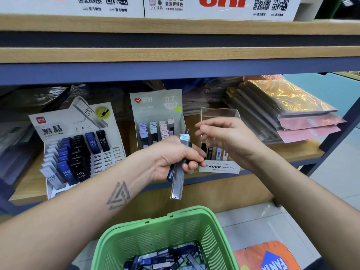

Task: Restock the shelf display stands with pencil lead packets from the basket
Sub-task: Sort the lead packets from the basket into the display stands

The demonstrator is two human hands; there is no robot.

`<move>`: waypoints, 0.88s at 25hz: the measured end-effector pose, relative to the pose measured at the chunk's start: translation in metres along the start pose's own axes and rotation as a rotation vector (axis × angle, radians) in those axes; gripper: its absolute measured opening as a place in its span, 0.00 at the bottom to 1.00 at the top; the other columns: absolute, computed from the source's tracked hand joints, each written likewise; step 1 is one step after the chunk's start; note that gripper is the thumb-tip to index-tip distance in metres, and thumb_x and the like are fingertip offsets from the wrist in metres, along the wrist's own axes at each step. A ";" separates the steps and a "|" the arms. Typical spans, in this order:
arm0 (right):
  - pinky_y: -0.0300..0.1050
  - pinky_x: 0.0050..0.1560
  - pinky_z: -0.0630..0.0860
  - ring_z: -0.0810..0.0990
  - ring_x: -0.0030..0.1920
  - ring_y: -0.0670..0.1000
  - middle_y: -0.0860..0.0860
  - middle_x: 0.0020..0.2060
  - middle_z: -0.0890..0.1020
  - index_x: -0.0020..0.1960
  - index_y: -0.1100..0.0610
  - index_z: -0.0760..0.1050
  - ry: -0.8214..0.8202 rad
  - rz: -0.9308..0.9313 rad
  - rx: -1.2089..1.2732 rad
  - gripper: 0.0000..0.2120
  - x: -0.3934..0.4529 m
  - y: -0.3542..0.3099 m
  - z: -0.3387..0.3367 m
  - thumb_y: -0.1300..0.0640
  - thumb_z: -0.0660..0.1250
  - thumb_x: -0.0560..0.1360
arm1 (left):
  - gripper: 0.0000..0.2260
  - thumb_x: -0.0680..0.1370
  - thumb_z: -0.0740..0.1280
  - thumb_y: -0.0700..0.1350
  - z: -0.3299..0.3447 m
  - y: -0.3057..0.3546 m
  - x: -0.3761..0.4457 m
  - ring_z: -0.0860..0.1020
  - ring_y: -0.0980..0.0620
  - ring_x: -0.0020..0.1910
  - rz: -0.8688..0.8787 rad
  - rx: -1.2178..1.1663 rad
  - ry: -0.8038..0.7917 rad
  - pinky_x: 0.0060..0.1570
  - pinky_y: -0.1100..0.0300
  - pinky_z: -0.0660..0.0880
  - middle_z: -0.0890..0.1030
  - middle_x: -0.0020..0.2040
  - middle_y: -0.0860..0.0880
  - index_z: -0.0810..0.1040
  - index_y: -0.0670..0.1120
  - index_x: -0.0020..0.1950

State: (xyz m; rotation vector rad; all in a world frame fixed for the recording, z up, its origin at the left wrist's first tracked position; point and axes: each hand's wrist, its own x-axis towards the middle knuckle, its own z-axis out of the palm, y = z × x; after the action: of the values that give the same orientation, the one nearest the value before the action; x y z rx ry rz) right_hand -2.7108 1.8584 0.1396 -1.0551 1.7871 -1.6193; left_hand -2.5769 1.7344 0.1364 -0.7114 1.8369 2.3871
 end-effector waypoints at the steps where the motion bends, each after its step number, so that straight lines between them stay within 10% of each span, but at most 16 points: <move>1: 0.47 0.49 0.78 0.82 0.48 0.51 0.55 0.47 0.87 0.56 0.56 0.84 -0.039 0.009 0.004 0.08 0.000 0.000 0.002 0.59 0.70 0.78 | 0.07 0.76 0.64 0.26 0.001 -0.001 0.000 0.72 0.54 0.25 -0.010 0.006 -0.024 0.21 0.69 0.67 0.80 0.39 0.35 0.77 0.32 0.51; 12: 0.38 0.38 0.80 0.83 0.35 0.50 0.59 0.36 0.84 0.51 0.66 0.81 0.085 0.055 0.186 0.05 0.006 -0.004 -0.012 0.67 0.71 0.76 | 0.14 0.78 0.65 0.31 -0.010 0.005 -0.011 0.72 0.56 0.25 -0.037 -0.102 -0.050 0.22 0.70 0.68 0.81 0.43 0.36 0.74 0.30 0.64; 22: 0.47 0.51 0.82 0.85 0.49 0.57 0.63 0.51 0.86 0.55 0.65 0.81 -0.066 0.010 0.164 0.10 0.003 0.003 -0.021 0.73 0.66 0.76 | 0.11 0.77 0.67 0.30 -0.008 0.001 -0.005 0.71 0.55 0.25 0.097 -0.145 0.122 0.23 0.69 0.67 0.82 0.44 0.33 0.76 0.29 0.58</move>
State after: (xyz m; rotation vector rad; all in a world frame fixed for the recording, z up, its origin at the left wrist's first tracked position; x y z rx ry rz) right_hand -2.7298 1.8677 0.1409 -1.0101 1.5851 -1.6733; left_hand -2.5705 1.7277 0.1377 -0.8155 1.7946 2.6159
